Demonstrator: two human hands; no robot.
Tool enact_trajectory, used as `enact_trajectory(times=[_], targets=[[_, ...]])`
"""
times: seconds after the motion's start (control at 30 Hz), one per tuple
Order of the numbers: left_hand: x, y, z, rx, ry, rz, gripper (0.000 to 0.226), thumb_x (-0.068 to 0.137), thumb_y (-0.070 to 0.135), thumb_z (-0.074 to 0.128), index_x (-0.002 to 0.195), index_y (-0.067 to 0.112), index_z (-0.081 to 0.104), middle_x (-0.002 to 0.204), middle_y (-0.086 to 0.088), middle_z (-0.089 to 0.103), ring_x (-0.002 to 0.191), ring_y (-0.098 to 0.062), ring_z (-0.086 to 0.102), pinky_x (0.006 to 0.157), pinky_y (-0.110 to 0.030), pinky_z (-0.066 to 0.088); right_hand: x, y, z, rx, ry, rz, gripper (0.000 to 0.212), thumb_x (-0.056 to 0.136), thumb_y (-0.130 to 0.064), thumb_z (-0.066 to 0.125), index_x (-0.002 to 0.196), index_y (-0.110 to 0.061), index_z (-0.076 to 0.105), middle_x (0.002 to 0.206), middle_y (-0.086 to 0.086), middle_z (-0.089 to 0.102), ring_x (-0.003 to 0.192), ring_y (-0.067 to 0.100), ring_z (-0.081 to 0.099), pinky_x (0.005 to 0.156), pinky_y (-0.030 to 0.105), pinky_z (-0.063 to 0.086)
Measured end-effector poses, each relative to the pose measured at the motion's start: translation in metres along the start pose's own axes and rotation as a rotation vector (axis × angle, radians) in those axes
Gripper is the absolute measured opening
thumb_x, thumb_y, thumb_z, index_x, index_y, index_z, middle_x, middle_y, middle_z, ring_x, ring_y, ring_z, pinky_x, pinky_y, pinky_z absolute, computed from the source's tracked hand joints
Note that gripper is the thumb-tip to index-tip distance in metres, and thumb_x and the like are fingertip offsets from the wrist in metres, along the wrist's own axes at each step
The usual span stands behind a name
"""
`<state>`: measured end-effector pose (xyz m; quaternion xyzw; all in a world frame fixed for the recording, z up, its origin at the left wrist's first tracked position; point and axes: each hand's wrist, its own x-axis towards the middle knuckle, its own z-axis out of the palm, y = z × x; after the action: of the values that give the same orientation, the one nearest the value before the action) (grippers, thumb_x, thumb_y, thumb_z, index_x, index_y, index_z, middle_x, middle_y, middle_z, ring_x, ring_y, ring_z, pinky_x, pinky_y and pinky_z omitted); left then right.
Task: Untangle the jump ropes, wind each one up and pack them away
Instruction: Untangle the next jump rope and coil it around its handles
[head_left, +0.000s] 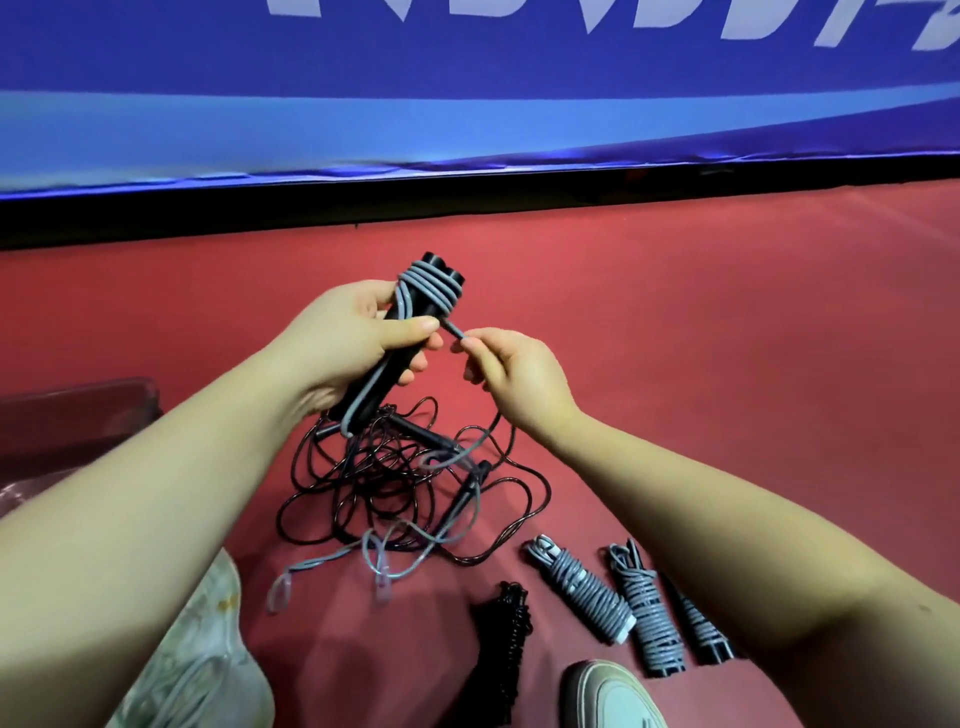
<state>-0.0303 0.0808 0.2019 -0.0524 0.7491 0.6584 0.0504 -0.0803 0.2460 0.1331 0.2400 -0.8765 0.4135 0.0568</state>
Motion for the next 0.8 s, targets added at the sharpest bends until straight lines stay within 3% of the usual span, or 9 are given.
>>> enact_trajectory(times=[0.13, 0.27, 0.37, 0.5, 0.67, 0.73, 0.8], targets=[[0.005, -0.005, 0.001, 0.031, 0.071, -0.001, 0.018, 0.088, 0.004, 0.061, 0.103, 0.014, 0.061, 0.076, 0.0, 0.06, 0.056, -0.009, 0.063, 0.05, -0.021, 0.052, -0.001, -0.009, 0.012, 0.001, -0.048, 0.085, 0.022, 0.101, -0.018, 0.03, 0.107, -0.011, 0.05, 0.076, -0.004, 0.056, 0.065, 0.019, 0.051, 0.066, 0.037, 0.043], [0.01, -0.006, -0.005, -0.025, 0.126, 0.014, 0.012, 0.088, 0.003, 0.061, 0.092, 0.014, 0.062, 0.066, 0.001, 0.059, 0.053, -0.01, 0.063, 0.048, -0.022, 0.051, 0.006, -0.02, 0.018, 0.006, -0.135, 0.139, 0.027, 0.1, -0.015, 0.03, 0.119, -0.008, 0.048, 0.092, 0.013, 0.06, 0.082, 0.029, 0.055, 0.074, 0.037, 0.044], [0.014, -0.006, -0.01, -0.075, 0.22, 0.015, 0.008, 0.088, 0.003, 0.061, 0.091, 0.01, 0.061, 0.066, -0.006, 0.057, 0.049, -0.01, 0.061, 0.046, -0.022, 0.05, 0.009, -0.014, 0.016, -0.022, -0.17, 0.147, 0.03, 0.102, -0.019, 0.03, 0.115, -0.01, 0.055, 0.078, 0.001, 0.052, 0.074, 0.023, 0.048, 0.07, 0.034, 0.04], [0.02, -0.016, -0.014, -0.038, 0.282, -0.008, 0.02, 0.088, 0.003, 0.062, 0.107, 0.006, 0.06, 0.076, -0.005, 0.06, 0.051, -0.01, 0.062, 0.046, -0.021, 0.051, 0.0, -0.009, 0.009, -0.108, -0.214, 0.124, 0.029, 0.102, -0.024, 0.03, 0.107, -0.016, 0.057, 0.066, -0.01, 0.043, 0.072, 0.023, 0.047, 0.066, 0.035, 0.036], [0.024, -0.031, -0.017, 0.199, 0.245, -0.001, 0.028, 0.089, 0.004, 0.061, 0.116, 0.01, 0.06, 0.086, -0.005, 0.064, 0.064, -0.016, 0.062, 0.052, -0.023, 0.054, 0.0, -0.032, -0.006, -0.209, -0.325, 0.024, 0.029, 0.094, -0.04, 0.047, 0.071, -0.024, 0.041, 0.063, -0.008, 0.044, 0.061, 0.015, 0.043, 0.054, 0.03, 0.03], [0.023, -0.031, -0.015, 0.345, 0.22, 0.041, 0.031, 0.089, 0.006, 0.062, 0.119, 0.013, 0.059, 0.087, -0.005, 0.066, 0.064, -0.015, 0.063, 0.055, -0.023, 0.055, 0.005, -0.041, -0.011, -0.233, -0.328, -0.008, 0.029, 0.094, -0.036, 0.05, 0.07, -0.022, 0.041, 0.064, -0.007, 0.044, 0.065, 0.018, 0.044, 0.053, 0.029, 0.03], [0.021, -0.03, -0.01, 0.526, 0.178, 0.098, 0.035, 0.089, 0.01, 0.062, 0.123, 0.016, 0.057, 0.086, 0.001, 0.065, 0.061, -0.01, 0.061, 0.052, -0.014, 0.05, 0.012, -0.047, -0.018, -0.26, -0.297, -0.012, 0.022, 0.094, -0.033, 0.049, 0.078, -0.02, 0.052, 0.07, -0.006, 0.051, 0.074, 0.02, 0.05, 0.058, 0.028, 0.033]])
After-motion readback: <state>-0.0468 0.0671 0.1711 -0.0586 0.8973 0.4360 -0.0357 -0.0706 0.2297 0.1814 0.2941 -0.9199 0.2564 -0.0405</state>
